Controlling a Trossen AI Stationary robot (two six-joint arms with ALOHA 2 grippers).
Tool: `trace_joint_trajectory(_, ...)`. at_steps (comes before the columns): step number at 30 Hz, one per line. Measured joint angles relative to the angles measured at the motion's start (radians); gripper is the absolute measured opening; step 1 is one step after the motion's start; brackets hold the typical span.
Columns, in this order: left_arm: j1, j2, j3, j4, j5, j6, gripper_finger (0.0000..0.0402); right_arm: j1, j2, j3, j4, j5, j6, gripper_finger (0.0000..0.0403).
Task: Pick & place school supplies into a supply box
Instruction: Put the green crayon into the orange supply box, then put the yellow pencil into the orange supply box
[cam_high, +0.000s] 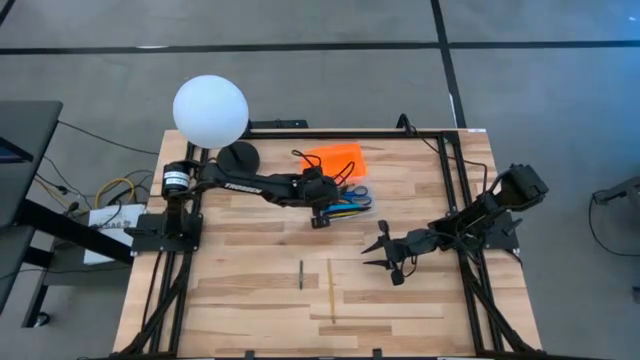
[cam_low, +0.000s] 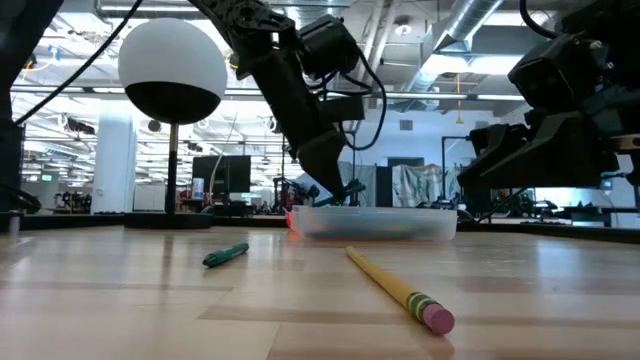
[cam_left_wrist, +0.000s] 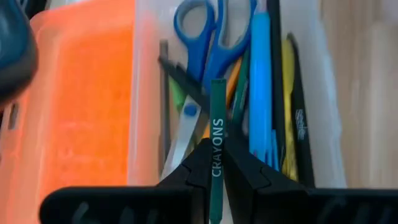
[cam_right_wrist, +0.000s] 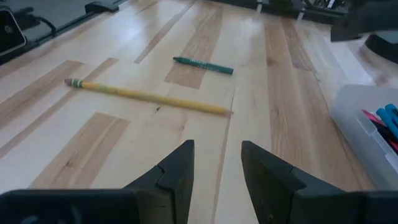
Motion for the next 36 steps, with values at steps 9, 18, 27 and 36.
trace_joint_trajectory(9, -0.002, -0.012, 0.003, -0.001, -0.055, -0.002, 0.0099, 0.000, 0.000, 0.002, 0.028, 0.000, 0.001, 0.0127)
trace_joint_trajectory(18, -0.063, -0.040, 0.004, -0.122, -0.068, -0.073, 0.0150, 0.002, 0.000, 0.055, 0.040, -0.089, -0.042, 0.0127)
trace_joint_trajectory(27, -0.327, -0.045, -0.020, -0.402, -0.195, -0.296, 0.0151, 0.043, 0.000, 0.197, -0.138, -0.172, -0.130, 0.0127)
trace_joint_trajectory(36, -0.617, -0.045, -0.082, -0.395, -0.479, -0.551, 0.0151, 0.054, 0.045, 0.291, -0.142, -0.121, -0.040, 0.0127)
